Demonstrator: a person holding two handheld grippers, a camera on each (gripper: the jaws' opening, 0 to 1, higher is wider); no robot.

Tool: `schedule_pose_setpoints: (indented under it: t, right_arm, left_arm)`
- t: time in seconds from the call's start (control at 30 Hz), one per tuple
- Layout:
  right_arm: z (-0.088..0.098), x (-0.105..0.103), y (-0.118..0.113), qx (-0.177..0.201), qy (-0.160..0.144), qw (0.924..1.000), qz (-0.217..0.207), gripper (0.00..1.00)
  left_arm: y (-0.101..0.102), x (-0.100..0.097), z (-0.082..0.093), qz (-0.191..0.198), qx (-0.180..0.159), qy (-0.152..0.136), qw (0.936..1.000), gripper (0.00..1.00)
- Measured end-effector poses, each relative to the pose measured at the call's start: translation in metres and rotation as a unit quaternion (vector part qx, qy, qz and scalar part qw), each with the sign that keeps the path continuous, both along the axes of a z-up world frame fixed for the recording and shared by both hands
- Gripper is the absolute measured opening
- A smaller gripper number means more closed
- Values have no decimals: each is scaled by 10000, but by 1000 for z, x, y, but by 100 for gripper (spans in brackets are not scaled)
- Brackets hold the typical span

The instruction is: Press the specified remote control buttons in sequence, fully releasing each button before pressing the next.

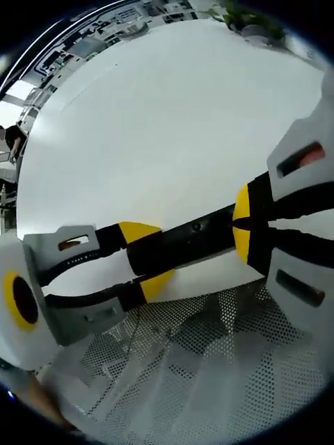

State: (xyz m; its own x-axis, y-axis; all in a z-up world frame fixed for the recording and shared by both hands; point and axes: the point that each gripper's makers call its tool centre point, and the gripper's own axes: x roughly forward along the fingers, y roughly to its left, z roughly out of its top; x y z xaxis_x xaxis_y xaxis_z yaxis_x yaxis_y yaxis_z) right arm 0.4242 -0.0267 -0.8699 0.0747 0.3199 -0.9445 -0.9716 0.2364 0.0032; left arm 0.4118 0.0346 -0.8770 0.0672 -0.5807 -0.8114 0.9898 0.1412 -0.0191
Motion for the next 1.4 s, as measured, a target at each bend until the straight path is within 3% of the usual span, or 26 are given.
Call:
schedule_pose_setpoints:
  t: [0.33, 0.87, 1.4]
  right_arm:
    - [-1, 0, 1, -59, 170, 9997, -138, 0]
    - [0, -3, 1, -136, -4, 9996, 248, 0]
    - [0, -3, 10, -25, 52, 9997, 223, 0]
  left_arm:
    - [0, 0, 0, -3, -1, 9, 10000, 25]
    - [0, 0, 1, 7, -6, 5, 10000, 25]
    - [0, 0, 1, 17, -12, 1, 10000, 25]
